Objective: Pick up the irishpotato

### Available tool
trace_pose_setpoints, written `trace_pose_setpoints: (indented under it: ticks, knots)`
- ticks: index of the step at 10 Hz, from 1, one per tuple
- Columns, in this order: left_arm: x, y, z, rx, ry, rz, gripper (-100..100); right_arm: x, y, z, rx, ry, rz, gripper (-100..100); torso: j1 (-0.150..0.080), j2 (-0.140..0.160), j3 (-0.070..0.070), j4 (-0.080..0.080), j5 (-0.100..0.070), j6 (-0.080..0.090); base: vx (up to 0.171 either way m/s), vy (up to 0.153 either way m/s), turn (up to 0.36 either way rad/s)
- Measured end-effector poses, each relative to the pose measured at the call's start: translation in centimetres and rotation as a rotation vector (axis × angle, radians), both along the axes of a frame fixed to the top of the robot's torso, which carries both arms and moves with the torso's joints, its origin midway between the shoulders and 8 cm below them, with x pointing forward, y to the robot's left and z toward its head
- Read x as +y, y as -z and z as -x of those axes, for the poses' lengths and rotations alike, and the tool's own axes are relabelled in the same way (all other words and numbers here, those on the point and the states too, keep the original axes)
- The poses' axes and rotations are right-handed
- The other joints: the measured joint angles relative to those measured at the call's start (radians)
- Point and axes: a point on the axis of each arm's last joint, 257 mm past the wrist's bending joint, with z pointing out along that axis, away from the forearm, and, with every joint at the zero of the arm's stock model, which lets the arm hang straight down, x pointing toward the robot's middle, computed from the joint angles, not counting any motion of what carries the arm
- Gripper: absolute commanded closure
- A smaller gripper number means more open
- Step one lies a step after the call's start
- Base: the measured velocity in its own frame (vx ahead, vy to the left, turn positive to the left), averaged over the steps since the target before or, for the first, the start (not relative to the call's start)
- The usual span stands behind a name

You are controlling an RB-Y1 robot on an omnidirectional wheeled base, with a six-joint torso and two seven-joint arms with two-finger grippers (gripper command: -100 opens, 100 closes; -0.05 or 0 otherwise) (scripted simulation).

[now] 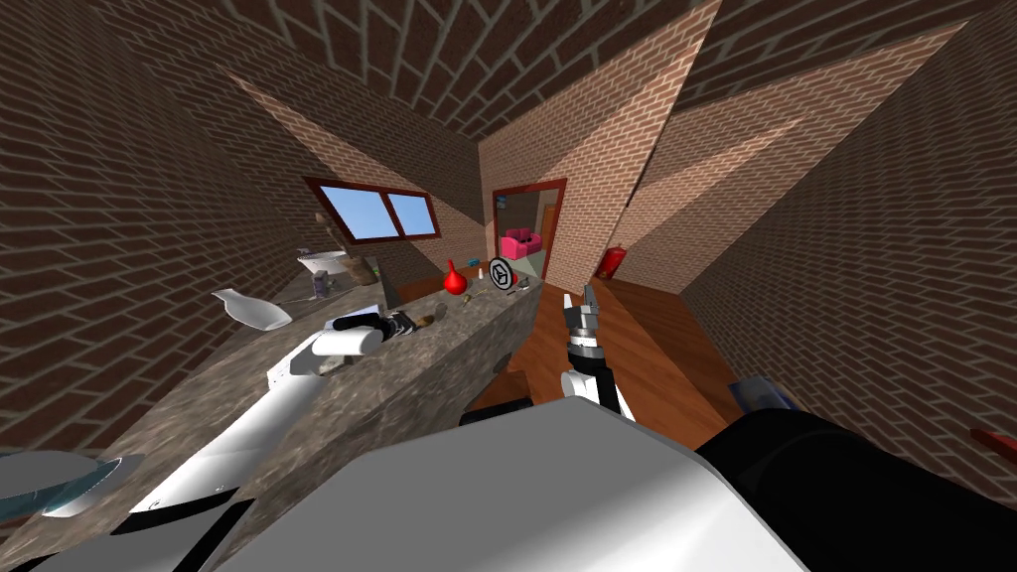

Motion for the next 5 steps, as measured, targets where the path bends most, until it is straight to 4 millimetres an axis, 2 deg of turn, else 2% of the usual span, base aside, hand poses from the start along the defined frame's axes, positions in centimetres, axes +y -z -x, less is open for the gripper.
trace_pose_setpoints:
  ticks: [4,5]
  knots:
    - [0.5,-4.5,-2.5,-0.126,-0.035,0.071,-100,0.0,0.0,0.0,0.000,0.000,0.000,0,0.000,-0.003,-0.002,-0.001,0.000,0.000,-0.105,0.076,-0.022]
    - [0.6,-5.0,-2.8,-0.146,-0.047,0.096,-100,0.0,0.0,0.0,0.000,0.000,0.000,0,0.001,-0.004,-0.002,-0.001,0.000,0.000,0.092,0.028,-0.119]
